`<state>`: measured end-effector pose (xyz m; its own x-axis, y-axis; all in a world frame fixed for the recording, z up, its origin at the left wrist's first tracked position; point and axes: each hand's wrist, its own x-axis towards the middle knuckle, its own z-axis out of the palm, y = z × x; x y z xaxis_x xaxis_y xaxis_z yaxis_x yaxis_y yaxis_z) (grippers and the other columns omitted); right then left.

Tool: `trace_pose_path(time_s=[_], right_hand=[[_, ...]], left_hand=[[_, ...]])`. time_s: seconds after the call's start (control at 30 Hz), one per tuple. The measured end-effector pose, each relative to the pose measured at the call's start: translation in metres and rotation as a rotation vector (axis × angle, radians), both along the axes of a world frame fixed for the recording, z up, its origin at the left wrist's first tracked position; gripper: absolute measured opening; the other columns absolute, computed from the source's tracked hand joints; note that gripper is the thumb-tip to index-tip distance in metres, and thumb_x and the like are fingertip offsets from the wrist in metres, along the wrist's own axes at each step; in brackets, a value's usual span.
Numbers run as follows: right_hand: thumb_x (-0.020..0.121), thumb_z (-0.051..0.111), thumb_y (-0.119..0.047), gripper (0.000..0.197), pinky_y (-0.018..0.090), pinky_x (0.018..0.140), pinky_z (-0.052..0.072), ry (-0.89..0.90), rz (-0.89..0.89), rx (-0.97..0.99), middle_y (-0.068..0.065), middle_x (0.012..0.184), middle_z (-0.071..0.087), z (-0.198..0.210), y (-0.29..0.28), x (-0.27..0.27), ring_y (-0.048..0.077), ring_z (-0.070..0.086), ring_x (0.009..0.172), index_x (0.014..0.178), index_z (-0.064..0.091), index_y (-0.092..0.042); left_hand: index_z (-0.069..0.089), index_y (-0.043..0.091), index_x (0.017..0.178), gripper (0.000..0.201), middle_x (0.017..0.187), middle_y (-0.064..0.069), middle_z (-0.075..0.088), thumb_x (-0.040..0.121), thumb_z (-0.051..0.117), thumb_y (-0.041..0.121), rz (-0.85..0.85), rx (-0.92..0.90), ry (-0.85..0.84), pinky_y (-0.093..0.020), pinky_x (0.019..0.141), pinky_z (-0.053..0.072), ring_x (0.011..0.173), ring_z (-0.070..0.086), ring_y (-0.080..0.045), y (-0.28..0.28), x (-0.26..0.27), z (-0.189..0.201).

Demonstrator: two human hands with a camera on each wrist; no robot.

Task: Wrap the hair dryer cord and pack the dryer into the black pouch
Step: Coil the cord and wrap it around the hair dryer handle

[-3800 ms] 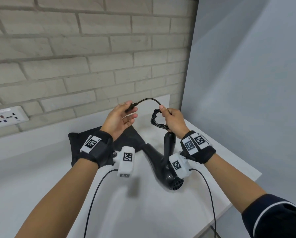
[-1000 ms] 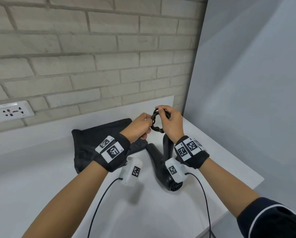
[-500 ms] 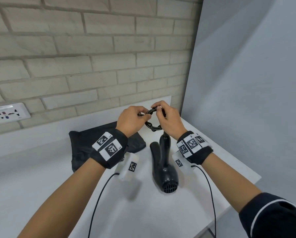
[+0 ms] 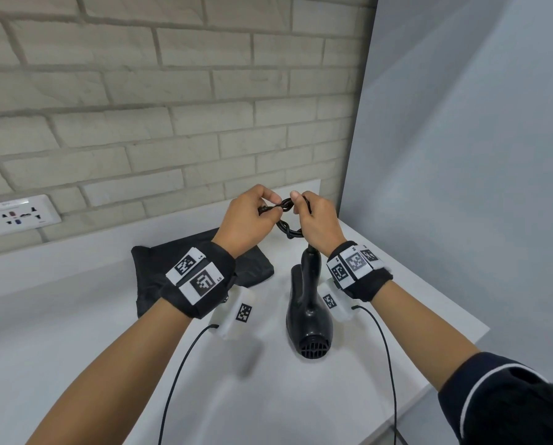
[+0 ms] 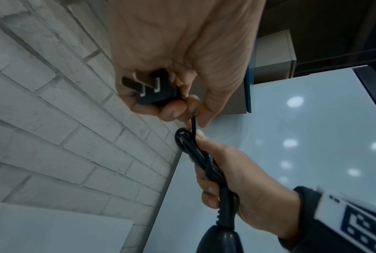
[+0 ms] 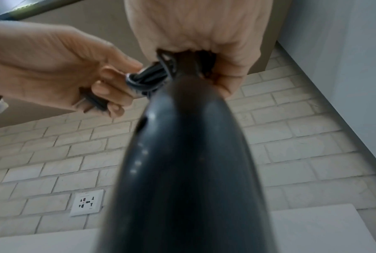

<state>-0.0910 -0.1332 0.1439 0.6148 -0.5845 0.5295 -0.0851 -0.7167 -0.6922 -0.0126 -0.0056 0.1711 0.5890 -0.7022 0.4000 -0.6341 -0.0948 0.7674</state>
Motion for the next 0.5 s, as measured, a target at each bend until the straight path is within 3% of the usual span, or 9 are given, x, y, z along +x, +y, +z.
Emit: trace_pose_path(time_s=[0.1,0.17,0.23,0.3,0.37,0.5], right_hand=[[0.097,0.041,-0.033,0.039,0.012,0.051,0.033,-0.016,-0.02,0.041,-0.005,0.053,0.045,-0.001,-0.001,-0.001,0.007,0.043,0.052,0.069,0.052,-0.008],[0.097,0.042,-0.034,0.038,0.011,0.051,0.033,-0.015,-0.021,0.062,-0.007,0.054,0.044,0.0,-0.003,-0.002,0.005,0.042,0.052,0.069,0.052,-0.009],[0.097,0.042,-0.034,0.037,0.013,0.052,0.032,-0.016,-0.008,0.068,-0.01,0.052,0.042,0.001,-0.004,-0.003,0.005,0.043,0.051,0.071,0.054,-0.009],[0.096,0.042,-0.036,0.034,0.023,0.051,0.039,-0.019,0.014,0.081,-0.009,0.052,0.041,0.001,-0.003,-0.002,0.009,0.044,0.048,0.077,0.055,-0.01],[0.096,0.041,-0.037,0.033,0.032,0.049,0.044,-0.016,0.036,0.093,-0.006,0.052,0.041,0.0,-0.002,-0.001,0.012,0.046,0.045,0.08,0.055,-0.012],[0.097,0.041,-0.034,0.036,0.013,0.043,0.035,-0.038,0.049,0.082,-0.009,0.045,0.039,-0.001,-0.002,-0.002,0.004,0.046,0.038,0.078,0.061,-0.011]], left_hand=[[0.059,0.012,0.09,0.005,0.073,0.001,0.06,0.088,0.057,0.016,-0.001,-0.024,0.015,-0.014,0.058,0.038,0.06,0.048,-0.007,0.001,0.007,-0.008],[0.058,0.01,0.087,0.009,0.072,0.003,0.058,0.09,0.057,0.018,-0.003,-0.012,-0.06,-0.009,0.059,0.038,0.063,0.049,-0.009,0.003,0.012,-0.017],[0.059,0.006,0.087,0.012,0.066,0.002,0.054,0.091,0.055,0.016,-0.021,-0.009,-0.133,-0.018,0.062,0.04,0.062,0.048,-0.015,0.005,0.012,-0.02],[0.061,0.004,0.09,0.014,0.065,0.001,0.052,0.092,0.053,0.015,-0.031,-0.026,-0.184,-0.027,0.063,0.04,0.062,0.047,-0.016,0.006,0.012,-0.018],[0.061,0.005,0.09,0.014,0.065,0.004,0.051,0.092,0.052,0.015,-0.026,-0.054,-0.224,-0.025,0.062,0.037,0.062,0.045,-0.013,0.005,0.011,-0.013],[0.062,0.007,0.091,0.014,0.073,0.001,0.055,0.092,0.052,0.016,-0.006,-0.08,-0.295,-0.02,0.064,0.035,0.073,0.046,-0.017,0.006,0.011,-0.014]])
